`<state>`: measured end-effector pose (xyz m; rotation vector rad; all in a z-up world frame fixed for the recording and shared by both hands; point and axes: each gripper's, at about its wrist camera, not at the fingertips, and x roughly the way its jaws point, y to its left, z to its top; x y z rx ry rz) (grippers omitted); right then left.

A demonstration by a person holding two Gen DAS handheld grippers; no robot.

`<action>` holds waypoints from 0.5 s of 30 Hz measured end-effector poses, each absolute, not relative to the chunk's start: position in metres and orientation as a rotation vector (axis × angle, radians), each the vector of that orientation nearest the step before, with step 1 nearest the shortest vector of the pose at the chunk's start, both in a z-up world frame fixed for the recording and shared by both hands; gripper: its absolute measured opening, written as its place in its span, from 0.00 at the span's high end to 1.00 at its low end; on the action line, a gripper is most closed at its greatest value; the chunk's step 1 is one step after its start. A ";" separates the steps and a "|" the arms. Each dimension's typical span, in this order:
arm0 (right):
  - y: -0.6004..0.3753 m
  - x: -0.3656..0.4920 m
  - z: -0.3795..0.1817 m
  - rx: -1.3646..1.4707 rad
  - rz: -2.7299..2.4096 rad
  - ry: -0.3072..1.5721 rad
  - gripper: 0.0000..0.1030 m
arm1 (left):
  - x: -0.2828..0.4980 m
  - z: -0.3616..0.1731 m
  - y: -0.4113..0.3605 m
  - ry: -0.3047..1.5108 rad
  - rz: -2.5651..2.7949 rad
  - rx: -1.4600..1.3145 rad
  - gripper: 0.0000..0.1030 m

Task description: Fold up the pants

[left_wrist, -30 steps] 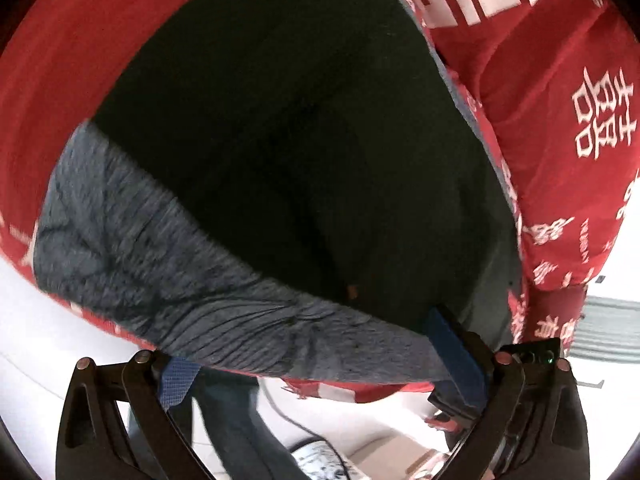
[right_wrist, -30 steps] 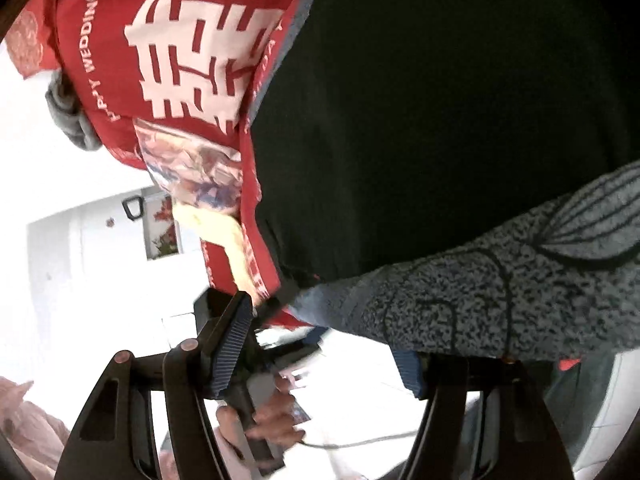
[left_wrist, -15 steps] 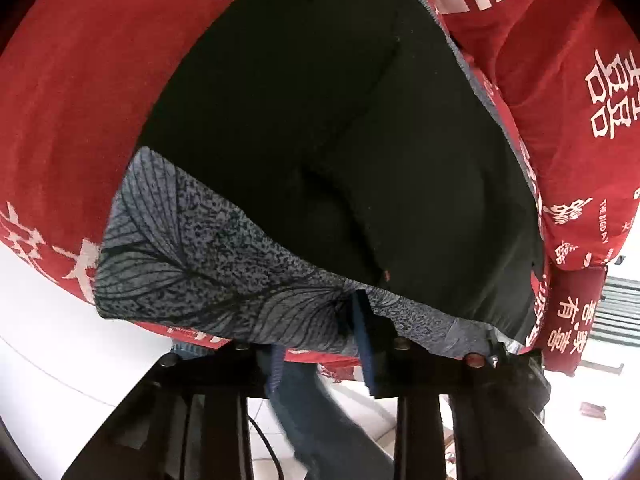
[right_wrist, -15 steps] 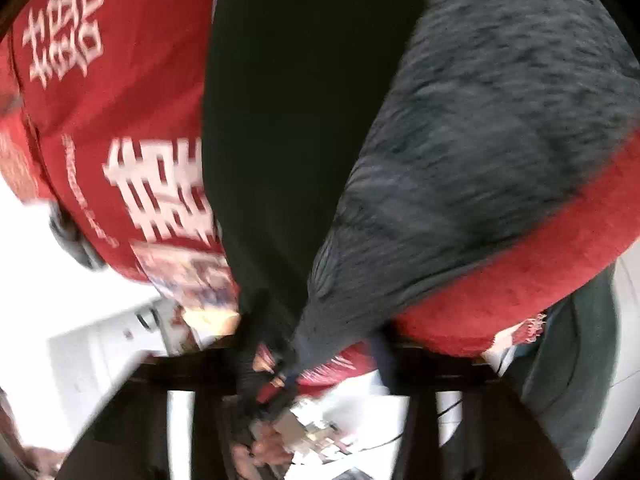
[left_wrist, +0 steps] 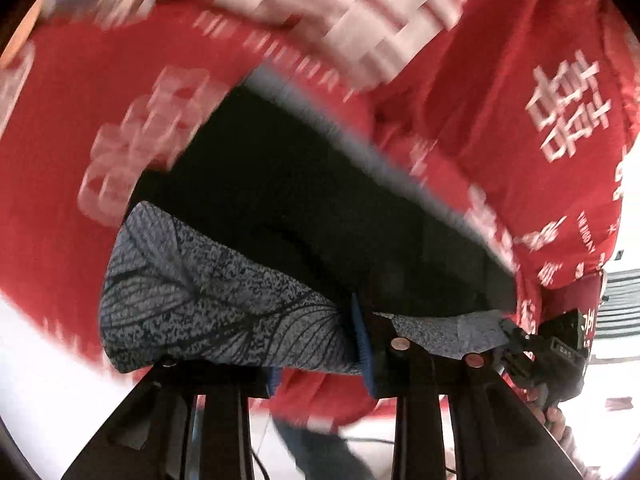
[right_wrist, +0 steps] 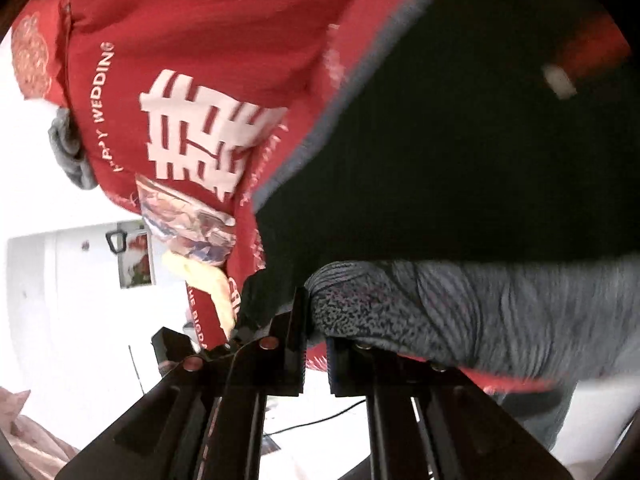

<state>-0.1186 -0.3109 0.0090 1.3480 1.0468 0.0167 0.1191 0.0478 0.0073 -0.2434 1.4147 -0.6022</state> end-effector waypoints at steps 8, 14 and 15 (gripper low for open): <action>-0.383 0.013 -0.037 1.175 0.088 1.210 0.92 | 0.227 -0.028 -0.028 1.268 -0.475 -0.118 0.40; -0.399 0.041 -0.109 1.232 0.009 1.274 0.90 | 0.257 -0.081 -0.032 1.308 -0.251 -0.091 0.28; -0.398 0.042 -0.107 1.213 0.009 1.287 0.89 | 0.257 -0.077 -0.029 1.292 -0.232 -0.077 0.28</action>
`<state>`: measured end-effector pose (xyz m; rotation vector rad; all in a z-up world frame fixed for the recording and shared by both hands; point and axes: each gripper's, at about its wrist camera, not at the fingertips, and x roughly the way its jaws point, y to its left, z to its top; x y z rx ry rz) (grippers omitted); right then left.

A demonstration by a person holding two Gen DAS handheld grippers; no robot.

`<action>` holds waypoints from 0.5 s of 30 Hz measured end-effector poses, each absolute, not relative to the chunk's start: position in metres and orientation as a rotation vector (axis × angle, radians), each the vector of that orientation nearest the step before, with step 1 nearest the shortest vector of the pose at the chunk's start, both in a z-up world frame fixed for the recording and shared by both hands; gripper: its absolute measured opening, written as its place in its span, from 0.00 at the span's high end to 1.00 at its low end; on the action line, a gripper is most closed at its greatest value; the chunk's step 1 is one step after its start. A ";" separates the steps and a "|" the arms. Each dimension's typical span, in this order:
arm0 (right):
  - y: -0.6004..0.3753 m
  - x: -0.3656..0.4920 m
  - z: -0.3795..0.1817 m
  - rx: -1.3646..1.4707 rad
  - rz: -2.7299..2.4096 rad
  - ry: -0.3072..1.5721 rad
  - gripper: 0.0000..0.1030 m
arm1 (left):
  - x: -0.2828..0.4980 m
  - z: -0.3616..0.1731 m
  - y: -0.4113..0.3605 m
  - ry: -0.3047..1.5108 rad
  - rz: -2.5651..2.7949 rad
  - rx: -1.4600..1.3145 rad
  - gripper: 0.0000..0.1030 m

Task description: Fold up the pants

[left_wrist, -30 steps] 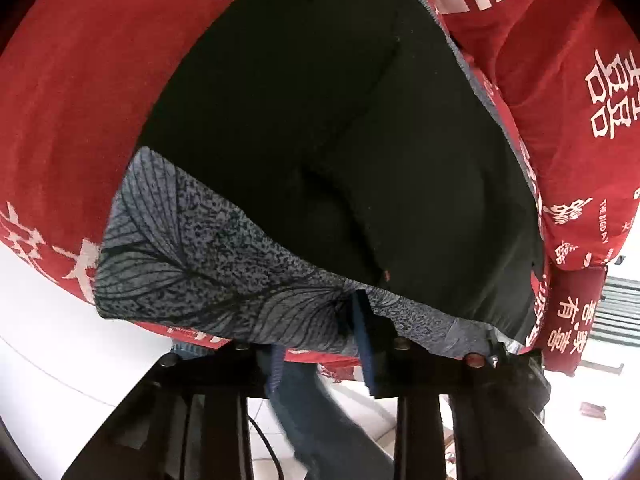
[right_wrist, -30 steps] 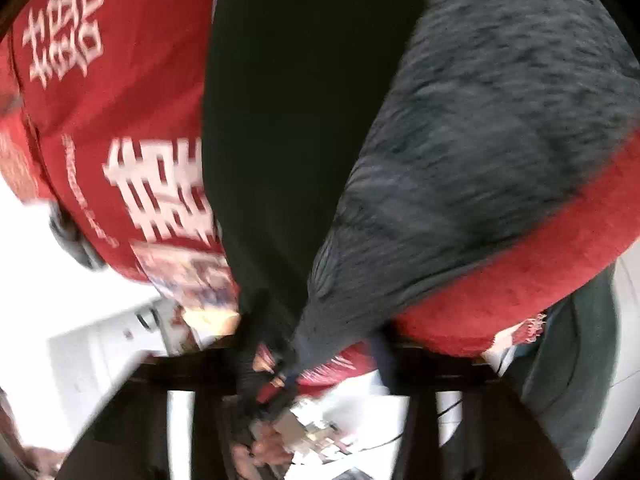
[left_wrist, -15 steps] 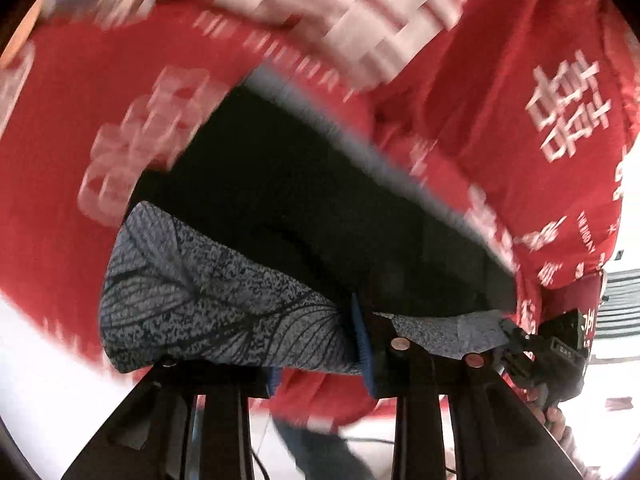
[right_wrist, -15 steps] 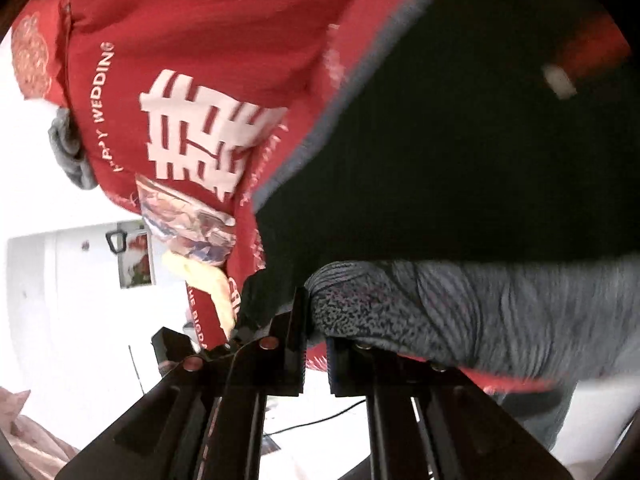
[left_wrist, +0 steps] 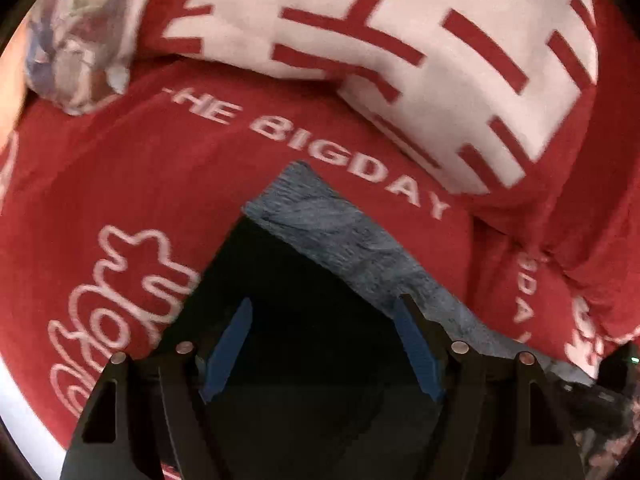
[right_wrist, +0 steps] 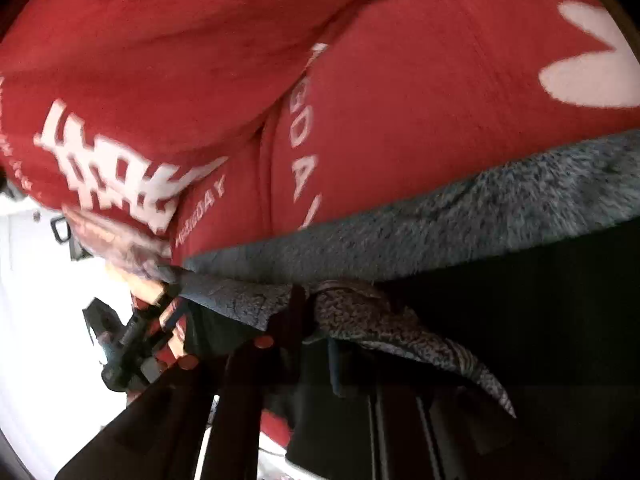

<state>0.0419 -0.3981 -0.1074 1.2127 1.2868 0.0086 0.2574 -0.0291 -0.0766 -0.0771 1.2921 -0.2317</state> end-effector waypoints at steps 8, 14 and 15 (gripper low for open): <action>-0.374 0.042 -0.047 1.021 0.174 1.302 0.70 | 0.213 -0.030 -0.050 1.262 -0.327 0.155 0.28; -0.364 0.043 -0.066 0.882 0.121 1.391 0.65 | 0.173 -0.086 -0.110 1.366 -0.369 0.239 0.28; -0.373 0.043 -0.074 0.896 0.093 1.387 0.65 | 0.169 -0.091 -0.118 1.338 -0.328 0.282 0.25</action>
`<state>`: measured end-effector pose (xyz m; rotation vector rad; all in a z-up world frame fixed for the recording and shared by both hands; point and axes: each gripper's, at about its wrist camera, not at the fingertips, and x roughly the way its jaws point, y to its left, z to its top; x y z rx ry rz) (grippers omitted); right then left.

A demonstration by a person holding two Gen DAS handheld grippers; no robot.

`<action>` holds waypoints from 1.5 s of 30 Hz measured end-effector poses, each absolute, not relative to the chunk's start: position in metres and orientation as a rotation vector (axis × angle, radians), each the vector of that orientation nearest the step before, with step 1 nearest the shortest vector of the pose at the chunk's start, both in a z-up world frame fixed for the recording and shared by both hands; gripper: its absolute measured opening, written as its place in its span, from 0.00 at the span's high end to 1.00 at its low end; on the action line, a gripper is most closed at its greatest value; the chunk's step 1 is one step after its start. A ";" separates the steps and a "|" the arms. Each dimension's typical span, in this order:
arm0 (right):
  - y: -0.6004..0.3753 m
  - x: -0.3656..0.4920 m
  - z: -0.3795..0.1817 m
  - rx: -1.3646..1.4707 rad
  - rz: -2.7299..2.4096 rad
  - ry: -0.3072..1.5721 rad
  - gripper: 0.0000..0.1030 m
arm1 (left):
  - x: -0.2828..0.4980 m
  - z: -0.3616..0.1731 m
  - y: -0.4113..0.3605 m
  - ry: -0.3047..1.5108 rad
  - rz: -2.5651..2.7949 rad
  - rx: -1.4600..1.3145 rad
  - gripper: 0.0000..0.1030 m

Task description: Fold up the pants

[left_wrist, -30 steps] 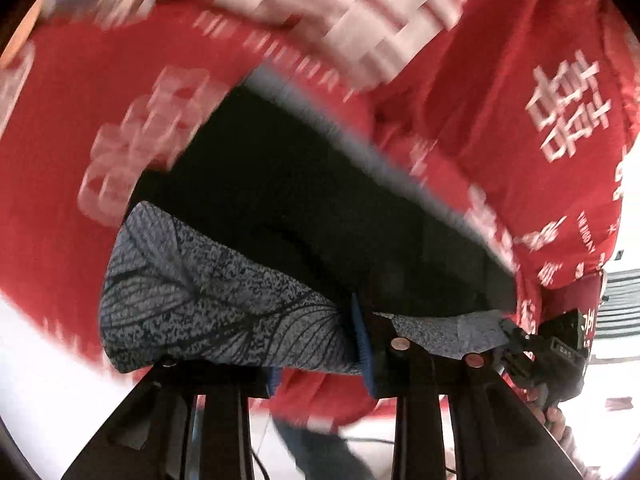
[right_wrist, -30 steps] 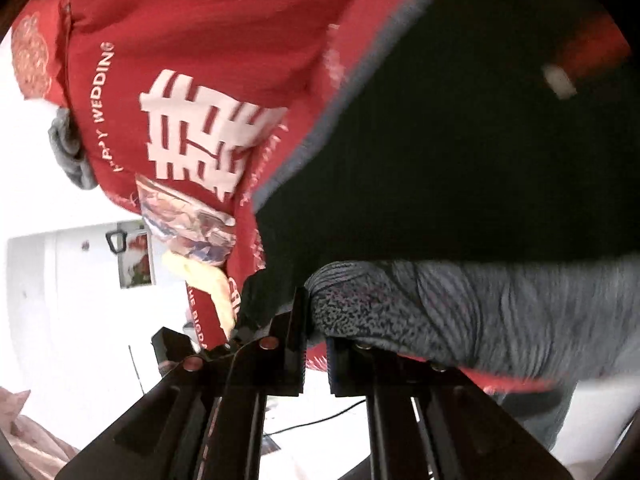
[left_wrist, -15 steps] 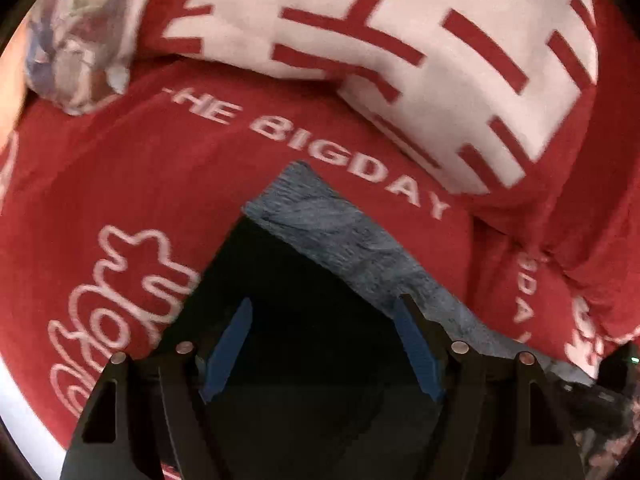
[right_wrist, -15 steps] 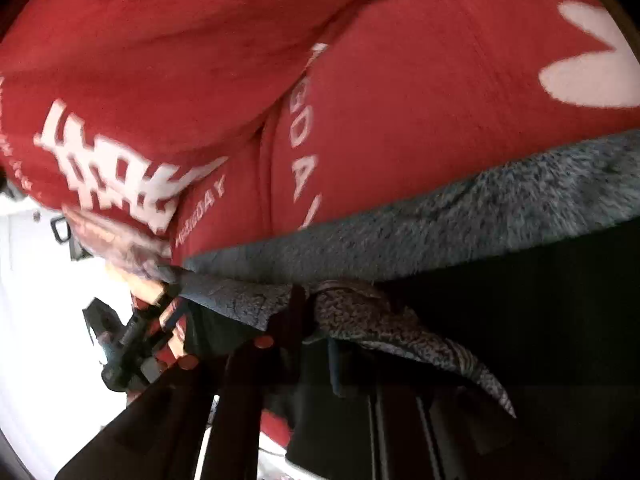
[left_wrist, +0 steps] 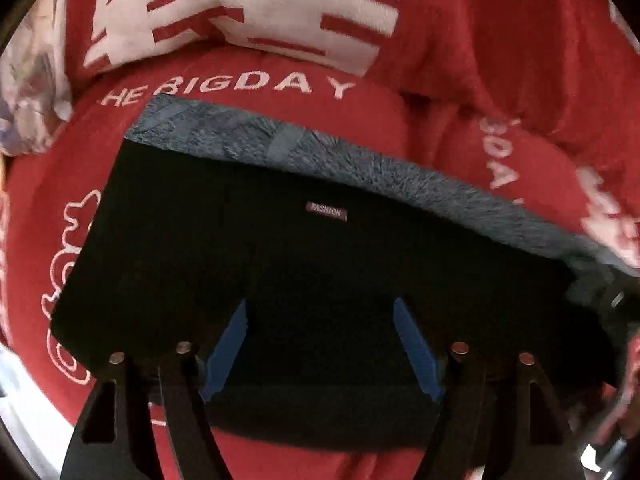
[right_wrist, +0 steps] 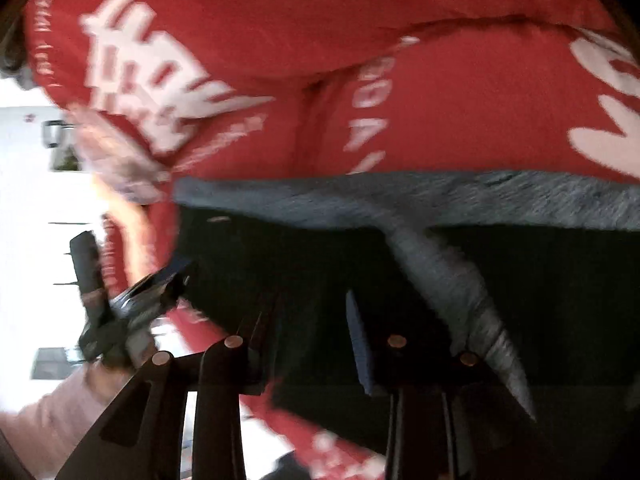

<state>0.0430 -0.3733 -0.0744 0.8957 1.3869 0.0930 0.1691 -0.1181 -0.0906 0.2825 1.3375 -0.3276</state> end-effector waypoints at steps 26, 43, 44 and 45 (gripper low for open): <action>-0.380 -0.362 -0.038 1.413 -0.582 1.174 0.35 | -0.039 -0.034 -0.291 1.474 -1.172 0.348 0.17; -0.379 -0.393 -0.049 1.567 -0.398 0.949 0.86 | -0.086 -0.071 -0.318 1.569 -1.137 0.426 0.64; -0.386 -0.389 -0.038 1.557 -0.378 0.933 0.86 | -0.085 -0.068 -0.318 1.568 -1.136 0.419 0.64; -0.396 -0.386 -0.026 1.541 -0.362 0.918 0.86 | -0.085 -0.060 -0.323 1.563 -1.137 0.409 0.64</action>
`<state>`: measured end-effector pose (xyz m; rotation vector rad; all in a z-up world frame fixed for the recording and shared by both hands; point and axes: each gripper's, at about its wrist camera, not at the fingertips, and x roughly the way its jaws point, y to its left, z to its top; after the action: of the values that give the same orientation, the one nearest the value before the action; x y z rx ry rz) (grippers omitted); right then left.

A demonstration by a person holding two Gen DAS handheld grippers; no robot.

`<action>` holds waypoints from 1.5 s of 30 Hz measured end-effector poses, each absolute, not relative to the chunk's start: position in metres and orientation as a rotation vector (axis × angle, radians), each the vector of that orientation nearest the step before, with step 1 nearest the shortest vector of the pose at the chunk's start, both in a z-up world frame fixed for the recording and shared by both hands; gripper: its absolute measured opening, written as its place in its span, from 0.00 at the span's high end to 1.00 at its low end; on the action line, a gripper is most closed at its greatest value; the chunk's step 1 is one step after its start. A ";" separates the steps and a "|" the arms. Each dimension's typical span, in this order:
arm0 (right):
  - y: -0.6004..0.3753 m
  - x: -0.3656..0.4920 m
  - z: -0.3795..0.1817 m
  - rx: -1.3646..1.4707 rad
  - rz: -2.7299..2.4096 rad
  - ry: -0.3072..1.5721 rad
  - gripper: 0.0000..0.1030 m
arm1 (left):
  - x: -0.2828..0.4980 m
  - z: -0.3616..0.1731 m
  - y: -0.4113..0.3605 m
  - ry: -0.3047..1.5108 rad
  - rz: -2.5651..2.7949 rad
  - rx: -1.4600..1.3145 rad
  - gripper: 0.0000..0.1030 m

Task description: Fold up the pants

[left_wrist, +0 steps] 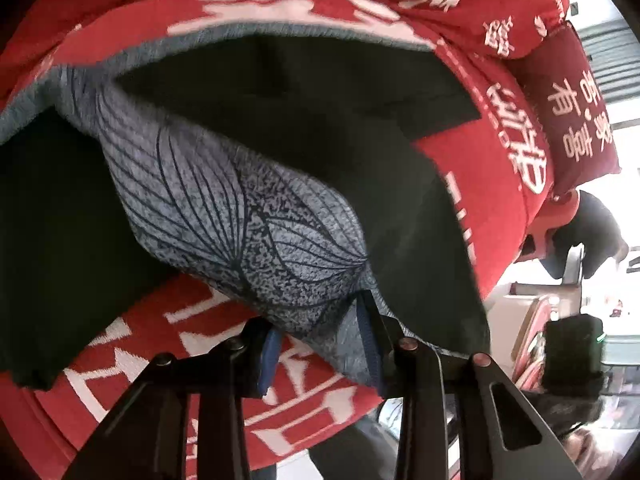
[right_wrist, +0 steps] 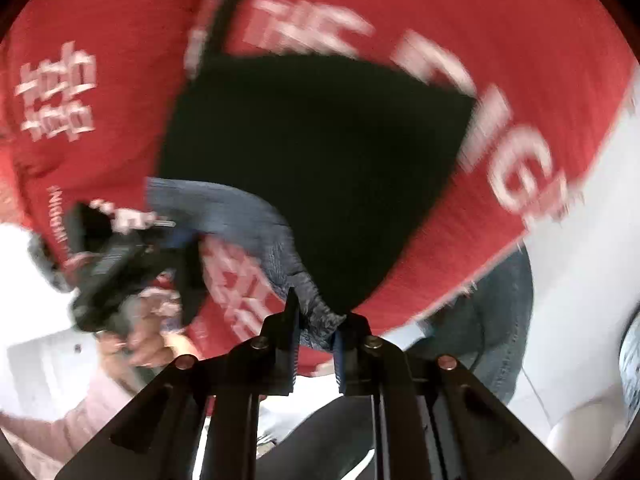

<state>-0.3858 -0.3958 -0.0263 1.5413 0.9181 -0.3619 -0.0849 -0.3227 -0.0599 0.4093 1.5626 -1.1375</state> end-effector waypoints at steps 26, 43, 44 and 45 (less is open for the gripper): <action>-0.690 -0.213 0.035 1.134 -0.407 1.008 0.20 | 0.024 -0.023 -0.406 1.339 -0.726 0.339 0.28; -0.681 -0.305 -0.049 1.416 -0.608 1.097 0.89 | 0.002 -0.079 -0.375 1.450 -0.564 0.458 0.28; -0.683 -0.309 -0.050 1.435 -0.613 1.088 0.88 | 0.003 -0.079 -0.373 1.456 -0.552 0.459 0.28; -0.685 -0.310 -0.046 1.424 -0.632 1.093 0.80 | 0.005 -0.075 -0.369 1.453 -0.543 0.445 0.28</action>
<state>-0.3096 -0.6850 -0.0457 1.4241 1.0930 -0.6316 0.0047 -0.3695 -0.0750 0.4450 1.4530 -0.5435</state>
